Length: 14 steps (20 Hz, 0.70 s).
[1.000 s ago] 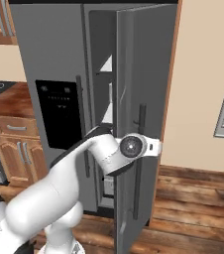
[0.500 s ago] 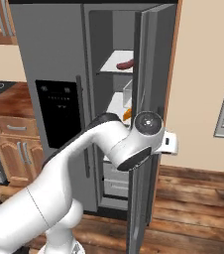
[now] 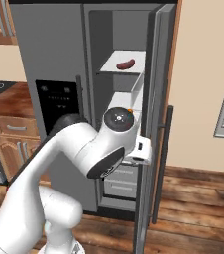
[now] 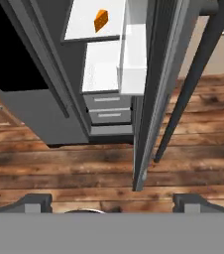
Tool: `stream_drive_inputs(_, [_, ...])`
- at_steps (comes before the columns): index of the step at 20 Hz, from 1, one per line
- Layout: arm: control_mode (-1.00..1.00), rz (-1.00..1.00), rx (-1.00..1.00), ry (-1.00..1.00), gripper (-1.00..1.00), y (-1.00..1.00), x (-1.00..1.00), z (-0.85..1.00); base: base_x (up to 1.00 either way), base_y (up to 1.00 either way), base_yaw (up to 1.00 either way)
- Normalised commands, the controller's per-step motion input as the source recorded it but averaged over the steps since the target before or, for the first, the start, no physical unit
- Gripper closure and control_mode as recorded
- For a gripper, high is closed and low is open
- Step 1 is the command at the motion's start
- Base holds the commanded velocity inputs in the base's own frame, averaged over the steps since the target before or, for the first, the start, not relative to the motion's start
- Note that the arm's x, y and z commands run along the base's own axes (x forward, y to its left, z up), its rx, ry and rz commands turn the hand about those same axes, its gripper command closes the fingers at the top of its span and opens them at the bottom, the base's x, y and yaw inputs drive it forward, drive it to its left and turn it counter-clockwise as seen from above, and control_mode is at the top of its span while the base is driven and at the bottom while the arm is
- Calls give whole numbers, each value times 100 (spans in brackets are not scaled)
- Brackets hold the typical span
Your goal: Retrieve the sausage and cheese from the fridge and place them on the cutting board on the counter.
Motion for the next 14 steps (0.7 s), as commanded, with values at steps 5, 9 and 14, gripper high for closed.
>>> stream_drive_inputs(5, [-100,-3,13,10,-100,100,48,3,0,0,0])
stream_drive_inputs(9, [-100,-8,20,13,-100,100,83,0,0,0,0])
stream_drive_inputs(14, [-100,-17,23,13,-100,82,97,-6,0,0,0])
